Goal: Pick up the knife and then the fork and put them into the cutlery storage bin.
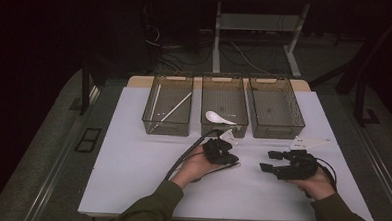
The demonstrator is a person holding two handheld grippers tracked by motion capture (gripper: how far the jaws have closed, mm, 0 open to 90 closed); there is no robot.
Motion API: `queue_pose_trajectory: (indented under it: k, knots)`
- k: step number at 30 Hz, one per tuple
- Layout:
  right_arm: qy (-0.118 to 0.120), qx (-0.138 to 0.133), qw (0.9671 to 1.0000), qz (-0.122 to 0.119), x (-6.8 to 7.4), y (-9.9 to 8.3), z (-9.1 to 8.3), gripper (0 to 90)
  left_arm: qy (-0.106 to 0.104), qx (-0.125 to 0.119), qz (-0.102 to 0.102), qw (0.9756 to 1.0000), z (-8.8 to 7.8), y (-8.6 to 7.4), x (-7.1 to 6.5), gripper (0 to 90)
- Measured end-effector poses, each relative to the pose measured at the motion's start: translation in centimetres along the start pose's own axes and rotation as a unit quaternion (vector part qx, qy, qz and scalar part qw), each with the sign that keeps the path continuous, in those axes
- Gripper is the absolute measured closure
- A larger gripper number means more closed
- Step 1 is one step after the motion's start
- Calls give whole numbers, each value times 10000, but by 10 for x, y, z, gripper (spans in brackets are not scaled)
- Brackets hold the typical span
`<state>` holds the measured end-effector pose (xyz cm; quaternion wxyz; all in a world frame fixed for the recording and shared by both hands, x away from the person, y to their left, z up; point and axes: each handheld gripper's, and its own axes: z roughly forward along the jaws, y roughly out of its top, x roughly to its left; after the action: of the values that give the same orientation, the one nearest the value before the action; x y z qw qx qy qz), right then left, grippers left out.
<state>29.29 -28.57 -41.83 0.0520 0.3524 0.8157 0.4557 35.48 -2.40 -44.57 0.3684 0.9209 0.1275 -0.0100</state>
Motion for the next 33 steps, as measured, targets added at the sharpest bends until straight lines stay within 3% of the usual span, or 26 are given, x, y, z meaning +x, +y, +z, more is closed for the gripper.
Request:
queue_pose_trajectory:
  k: [3,5,8,12,18,23,26,28,30,31,33]
  knots:
    - [6,-13,10000,8,0,0,0,362,-128,-63,34,9999,1,2,-5,891]
    - [-3,-21,10000,7,0,0,0,362,-51,-80,51,9999,-3,2,-6,890]
    - [0,-23,10000,17,0,0,-1,362,-17,-206,4,9998,-20,-2,-3,860]
    - [-6,-18,10000,16,-1,0,-1,362,-70,-215,-36,9997,-45,-16,-7,799]
    - [-17,-18,10000,11,0,0,-1,361,63,-189,-135,9997,-66,-46,-17,761]
    - [-39,-26,10000,-9,0,0,-1,361,197,-68,-53,9998,-64,-58,-24,751]
    - [-58,-38,10000,1,0,0,-2,362,162,-32,-62,9998,-60,-61,-25,776]
    - [-63,-58,10000,-10,0,0,-2,362,242,124,65,9996,-58,-62,-25,787]
    - [-62,-55,10000,-10,-1,0,-2,362,223,86,83,9997,-58,-64,-23,801]
    - [-63,-57,10000,-14,-1,0,-2,362,230,-54,-109,9997,-56,-65,-25,812]
    - [-49,-41,10000,-4,-1,0,-2,362,214,-26,-39,9998,-56,-65,-24,836]
